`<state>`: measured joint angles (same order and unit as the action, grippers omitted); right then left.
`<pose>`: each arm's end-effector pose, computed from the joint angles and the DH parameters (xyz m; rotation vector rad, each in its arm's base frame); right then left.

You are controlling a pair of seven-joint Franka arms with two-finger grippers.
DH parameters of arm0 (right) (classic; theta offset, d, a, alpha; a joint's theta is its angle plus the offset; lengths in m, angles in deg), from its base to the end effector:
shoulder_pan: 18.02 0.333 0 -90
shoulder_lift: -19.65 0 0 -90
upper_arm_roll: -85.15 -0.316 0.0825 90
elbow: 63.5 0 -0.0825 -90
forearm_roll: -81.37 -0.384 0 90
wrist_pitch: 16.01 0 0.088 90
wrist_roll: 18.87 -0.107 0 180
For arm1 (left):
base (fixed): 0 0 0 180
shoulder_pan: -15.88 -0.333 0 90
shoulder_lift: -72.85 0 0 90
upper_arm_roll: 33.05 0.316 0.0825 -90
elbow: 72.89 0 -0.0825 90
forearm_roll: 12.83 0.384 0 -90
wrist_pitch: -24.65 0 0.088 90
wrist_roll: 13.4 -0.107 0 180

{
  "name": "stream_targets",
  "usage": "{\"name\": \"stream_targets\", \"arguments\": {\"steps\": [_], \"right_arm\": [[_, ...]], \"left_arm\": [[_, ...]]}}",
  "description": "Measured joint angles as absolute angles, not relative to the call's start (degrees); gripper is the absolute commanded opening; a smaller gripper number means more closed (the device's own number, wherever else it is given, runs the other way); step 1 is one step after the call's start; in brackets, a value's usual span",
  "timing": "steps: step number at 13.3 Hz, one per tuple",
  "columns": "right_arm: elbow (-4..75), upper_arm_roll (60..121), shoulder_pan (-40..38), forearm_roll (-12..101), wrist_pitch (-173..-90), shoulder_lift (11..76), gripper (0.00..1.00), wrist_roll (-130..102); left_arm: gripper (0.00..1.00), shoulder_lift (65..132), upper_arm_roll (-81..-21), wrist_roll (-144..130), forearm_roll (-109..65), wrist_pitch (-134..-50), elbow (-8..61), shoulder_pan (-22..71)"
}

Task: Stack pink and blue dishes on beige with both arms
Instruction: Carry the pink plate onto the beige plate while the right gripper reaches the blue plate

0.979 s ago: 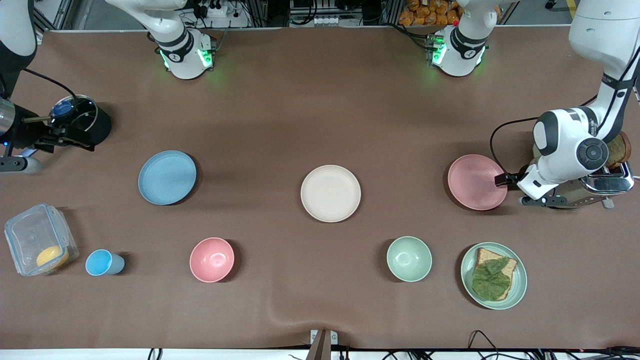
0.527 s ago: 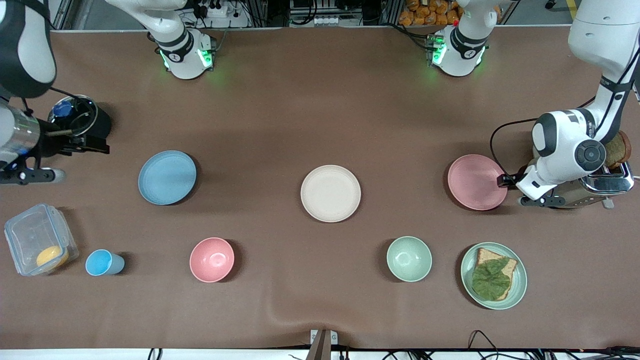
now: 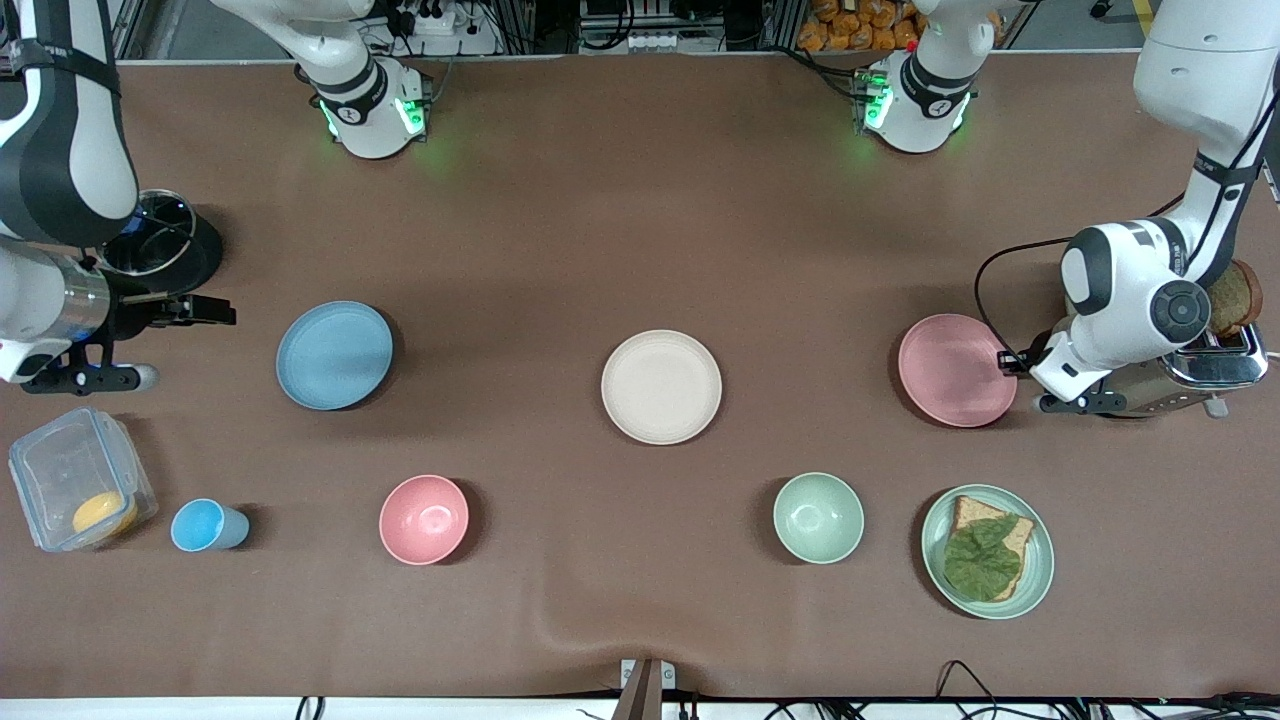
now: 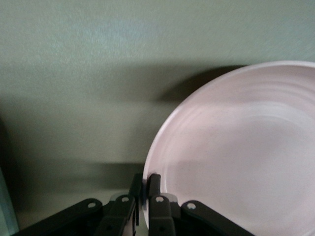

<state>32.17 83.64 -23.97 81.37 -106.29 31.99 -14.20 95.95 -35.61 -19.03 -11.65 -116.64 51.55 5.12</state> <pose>0.5882 -0.0467 0.4551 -3.0747 -0.0066 0.4772 0.5459 0.0782 0.1958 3.1180 0.0479 -0.1671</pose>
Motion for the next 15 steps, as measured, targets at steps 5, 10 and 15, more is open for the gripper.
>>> {"name": "stream_targets", "arguments": {"steps": [5, 10, 15], "right_arm": [[33.4, 83.7, -30.4, 77.1, -111.6, 39.9, 1.00, -8.0], [36.7, 83.6, -32.2, 72.3, -115.2, 48.1, 0.98, -6.5], [38.7, 83.8, -34.8, 72.0, -121.6, 53.0, 0.84, 0.0]], "left_arm": [[0.00, 93.6, -41.5, -19.0, -19.8, -113.3, 49.0, 5.1], [0.00, 91.9, -54.4, -4.9, -21.2, -104.3, 39.3, 6.8], [0.00, 95.9, -56.4, 13.3, -21.3, -104.1, 33.9, 19.2]]}}
